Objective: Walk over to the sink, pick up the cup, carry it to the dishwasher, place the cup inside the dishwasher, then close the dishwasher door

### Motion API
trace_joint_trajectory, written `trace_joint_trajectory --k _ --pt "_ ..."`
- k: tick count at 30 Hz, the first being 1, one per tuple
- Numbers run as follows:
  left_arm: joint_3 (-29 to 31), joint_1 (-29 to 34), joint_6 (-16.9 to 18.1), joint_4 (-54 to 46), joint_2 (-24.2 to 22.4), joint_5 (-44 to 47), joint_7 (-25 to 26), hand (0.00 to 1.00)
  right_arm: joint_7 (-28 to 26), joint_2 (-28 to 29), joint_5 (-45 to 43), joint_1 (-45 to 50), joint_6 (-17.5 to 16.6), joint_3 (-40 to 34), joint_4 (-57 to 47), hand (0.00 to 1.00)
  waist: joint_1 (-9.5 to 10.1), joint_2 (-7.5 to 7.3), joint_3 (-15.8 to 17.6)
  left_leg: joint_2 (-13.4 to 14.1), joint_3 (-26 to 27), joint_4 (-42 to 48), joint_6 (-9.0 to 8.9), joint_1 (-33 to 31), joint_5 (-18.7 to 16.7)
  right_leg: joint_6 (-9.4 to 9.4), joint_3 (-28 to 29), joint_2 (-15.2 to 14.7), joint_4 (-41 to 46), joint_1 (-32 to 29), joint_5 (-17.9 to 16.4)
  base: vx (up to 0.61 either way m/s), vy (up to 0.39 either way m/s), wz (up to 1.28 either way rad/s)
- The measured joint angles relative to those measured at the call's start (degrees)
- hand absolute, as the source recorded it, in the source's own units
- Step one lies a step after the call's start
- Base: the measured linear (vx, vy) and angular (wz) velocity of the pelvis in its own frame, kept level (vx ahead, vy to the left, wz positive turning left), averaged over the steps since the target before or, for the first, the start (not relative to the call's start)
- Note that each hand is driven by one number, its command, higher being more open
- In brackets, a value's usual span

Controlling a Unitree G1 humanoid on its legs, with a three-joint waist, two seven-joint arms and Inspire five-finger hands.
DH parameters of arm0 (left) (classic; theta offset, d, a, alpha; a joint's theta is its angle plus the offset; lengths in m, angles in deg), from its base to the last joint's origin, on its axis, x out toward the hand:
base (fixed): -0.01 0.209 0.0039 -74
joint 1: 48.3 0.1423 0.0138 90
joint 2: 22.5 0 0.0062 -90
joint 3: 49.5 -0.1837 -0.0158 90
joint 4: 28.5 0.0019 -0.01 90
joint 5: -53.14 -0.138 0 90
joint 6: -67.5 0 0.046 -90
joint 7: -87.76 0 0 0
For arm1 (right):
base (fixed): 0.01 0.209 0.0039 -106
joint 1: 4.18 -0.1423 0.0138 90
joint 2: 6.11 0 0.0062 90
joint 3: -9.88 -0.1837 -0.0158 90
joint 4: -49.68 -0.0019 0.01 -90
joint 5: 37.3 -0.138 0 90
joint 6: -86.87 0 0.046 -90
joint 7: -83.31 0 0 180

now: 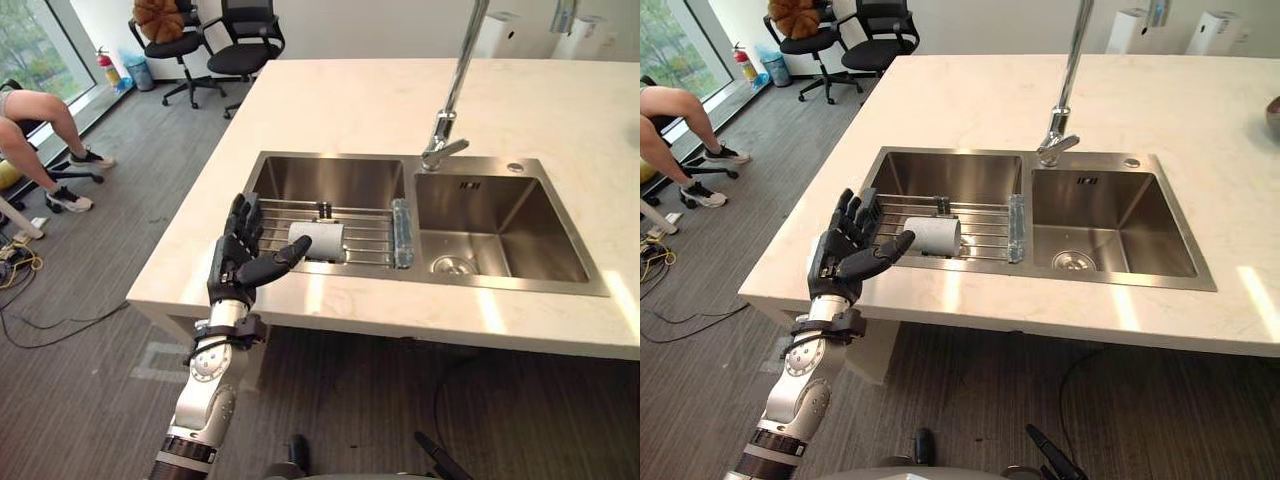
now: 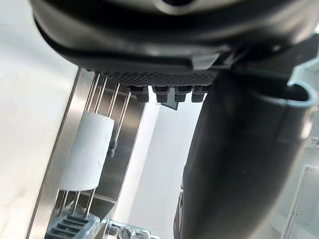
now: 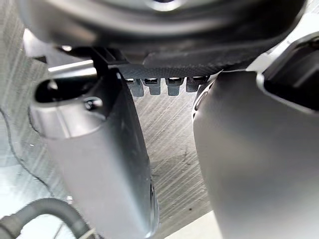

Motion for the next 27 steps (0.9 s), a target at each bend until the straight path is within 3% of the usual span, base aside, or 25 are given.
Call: trace_joint_trajectory --k 2,5,7,12,13,14,15,16,18,19,21,22,23,25,26,27 --pt "0.0 -0.1 0.7 -0.4 -0.1 -0.3 -3.0 1.0 -0.8 0.4 0.1 0.1 -2.2 -1.8 0.5 1.0 0.08 0.15 0.0 0.2 2.1 1.1 -0.25 0.0 -0.2 -1.21 -0.5 -0.5 0.1 0.0 -1.2 -0.07 0.006 -0.31" --pt "0.0 -1.0 0.6 -3.0 -0.1 -1.1 -8.1 1.0 -0.9 0.4 0.3 0.1 -4.6 -3.6 0.6 1.0 0.06 0.2 0.0 -0.3 2.9 1.6 -0.18 0.2 -0.6 -0.88 -1.8 -1.8 1.5 -0.3 -5.3 -0.06 0.0 -0.21" --pt "0.0 -2.3 0.2 -5.6 0.0 -1.1 -10.7 1.0 -0.5 0.4 0.3 0.4 -5.5 -4.6 0.6 1.0 0.12 0.25 0.0 -0.9 2.9 2.3 0.82 0.0 -2.1 -0.92 -1.9 -2.7 4.2 -1.4 -7.4 -0.01 0.038 -0.01" --pt "-0.6 -6.1 0.1 -8.6 1.3 -3.5 -13.4 1.0 3.4 1.2 0.3 1.5 -5.9 -9.1 2.1 1.0 0.2 -0.57 -1.5 -6.1 1.5 3.0 3.13 0.0 -4.7 1.16 -4.3 -8.6 10.2 -2.5 -11.0 0.1 0.101 0.26" --pt "-1.0 -7.2 0.1 -8.8 2.0 -3.5 -13.7 1.0 4.6 1.7 0.2 2.2 -5.9 -10.8 2.4 1.0 0.2 -0.79 -1.9 -7.5 0.5 2.4 3.73 0.7 -5.4 1.7 -5.3 -10.0 12.0 -1.9 -10.0 0.21 0.101 0.43" --pt "-1.3 -8.3 0.1 -9.0 2.5 -3.5 -13.8 1.0 5.7 2.5 0.2 2.5 -5.8 -11.8 2.6 1.0 0.08 -1.03 -1.8 -8.7 -0.4 1.7 4.11 2.2 -5.6 1.81 -5.5 -11.8 17.7 -3.1 -6.5 0.23 0.09 0.41" --pt "-1.6 -8.8 0.0 -9.1 2.7 -3.5 -13.8 1.0 6.3 2.8 0.2 2.6 -5.8 -12.2 2.6 1.0 0.15 -1.05 -1.8 -8.9 -0.6 1.6 3.95 2.9 -5.5 1.41 -5.5 -12.5 21.3 -4.2 -6.3 0.24 0.064 0.26" --pt "-1.8 -9.5 -0.5 -10.0 3.3 -3.5 -13.9 1.0 7.0 3.5 0.2 2.4 -5.5 -12.8 2.6 1.0 0.26 -1.38 -1.8 -9.1 -0.8 1.7 4.44 4.0 -6.3 -0.41 -5.5 -13.8 27.9 -6.7 -5.0 0.24 0.035 0.11" --pt "-3.0 -10.6 -1.1 -10.6 4.0 -3.6 -13.6 1.0 7.3 4.2 0.3 2.3 -5.2 -13.0 2.6 1.0 -0.03 -1.77 -1.8 -8.6 -1.9 1.7 5.24 5.9 -7.6 -2.29 -4.8 -14.8 36.8 -9.9 -0.2 0.24 -0.01 0.18" --pt "-4.1 -11.1 -1.1 -10.6 4.0 -3.6 -13.4 1.0 7.3 4.6 0.3 2.3 -5.1 -13.1 2.8 1.0 -0.79 -1.12 -2.2 -7.5 -2.8 2.2 5.0 6.5 -8.4 -2.63 -4.1 -14.4 39.2 -11.4 -1.4 0.22 -0.053 0.31" --pt "-4.6 -11.9 -1.1 -10.6 4.0 -3.8 -12.9 1.0 7.3 5.4 0.2 1.8 -4.9 -13.2 2.7 1.0 -1.15 -1.2 -2.2 -5.7 -3.6 3.1 4.69 6.2 -9.8 -2.23 -3.5 -12.5 34.3 -14.2 -6.2 0.21 -0.058 0.22" --pt "-4.8 -12.4 -1.1 -10.5 4.3 -3.9 -12.2 1.0 7.4 5.8 0.2 1.4 -4.8 -13.2 2.8 1.0 -1.23 -1.28 -1.7 -5.0 -3.8 3.4 4.58 6.3 -10.5 -2.26 -3.0 -11.7 30.7 -15.6 -6.2 0.18 -0.086 0.07" --pt "-4.8 -12.7 -1.2 -9.9 4.8 -4.8 -11.3 1.0 7.4 6.3 0.2 1.3 -4.7 -13.8 2.8 1.0 -1.28 -1.48 -1.3 -3.9 -3.8 4.4 3.35 6.4 -11.1 -1.57 -1.5 -10.7 25.7 -17.5 -5.7 0.18 -0.133 0.08" --pt "-4.8 -12.9 -1.4 -9.4 6.2 -4.7 -10.5 1.0 7.6 7.6 0.3 1.5 -4.6 -15.6 2.8 1.0 -1.37 -3.54 -0.5 -4.0 -4.0 6.7 1.87 6.9 -13.4 -1.18 0.0 -10.5 17.7 -18.1 -0.2 0.19 -0.177 0.15" --pt "-4.4 -13.0 -1.3 -9.3 7.2 -4.7 -10.5 1.0 7.8 8.4 0.4 2.0 -4.4 -15.8 2.9 1.0 -1.4 -6.2 -0.1 -5.4 -4.5 7.9 0.9 7.6 -14.9 0.05 0.2 -11.9 15.2 -17.8 5.9 0.21 -0.253 0.11" --pt "-4.2 -12.3 -1.4 -9.1 5.9 -4.6 -10.4 1.0 8.0 8.0 0.6 1.8 -4.2 -16.2 3.1 1.0 -1.25 -5.34 0.0 -4.6 -4.4 8.7 0.42 7.4 -15.7 -0.06 -0.1 -11.1 15.2 -17.7 5.6 0.19 -0.255 0.11"
